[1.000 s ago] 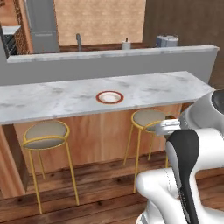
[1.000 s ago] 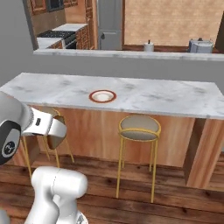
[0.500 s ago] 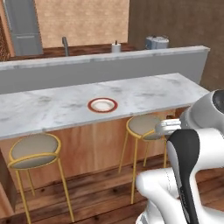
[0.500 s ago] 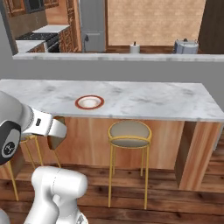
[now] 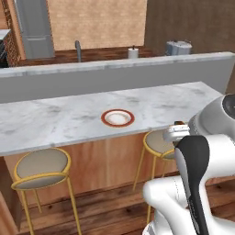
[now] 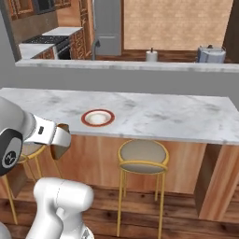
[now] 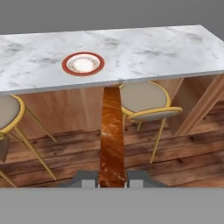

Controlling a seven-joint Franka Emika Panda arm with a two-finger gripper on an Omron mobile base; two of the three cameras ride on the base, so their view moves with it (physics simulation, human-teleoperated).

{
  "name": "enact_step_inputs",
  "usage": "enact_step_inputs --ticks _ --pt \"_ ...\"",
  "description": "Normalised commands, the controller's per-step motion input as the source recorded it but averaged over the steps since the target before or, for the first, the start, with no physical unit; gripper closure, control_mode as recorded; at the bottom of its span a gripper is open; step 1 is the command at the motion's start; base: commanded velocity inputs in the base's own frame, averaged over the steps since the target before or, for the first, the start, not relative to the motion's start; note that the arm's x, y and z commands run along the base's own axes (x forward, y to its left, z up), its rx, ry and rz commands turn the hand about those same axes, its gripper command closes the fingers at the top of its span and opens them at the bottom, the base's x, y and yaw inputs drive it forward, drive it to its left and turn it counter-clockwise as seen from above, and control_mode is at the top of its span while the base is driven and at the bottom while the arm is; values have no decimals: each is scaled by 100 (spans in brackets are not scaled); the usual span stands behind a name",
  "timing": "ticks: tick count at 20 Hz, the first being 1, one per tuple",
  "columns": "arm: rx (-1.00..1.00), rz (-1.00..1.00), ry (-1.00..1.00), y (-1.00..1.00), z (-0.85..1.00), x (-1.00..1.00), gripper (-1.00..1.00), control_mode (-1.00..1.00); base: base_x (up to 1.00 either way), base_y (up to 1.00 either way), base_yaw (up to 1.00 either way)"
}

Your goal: Start the toaster. Once the lever pops up, take the bread to the plate on the dining counter.

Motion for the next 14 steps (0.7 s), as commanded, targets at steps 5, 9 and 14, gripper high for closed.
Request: enact_step_inputs --ticks 5,9,14 --pt "0 0 0 0 0 0 100 100 63 -7 12" --pt "0 0 0 0 0 0 100 100 68 -9 6" --pt "0 0 0 0 0 0 100 100 51 -12 6"
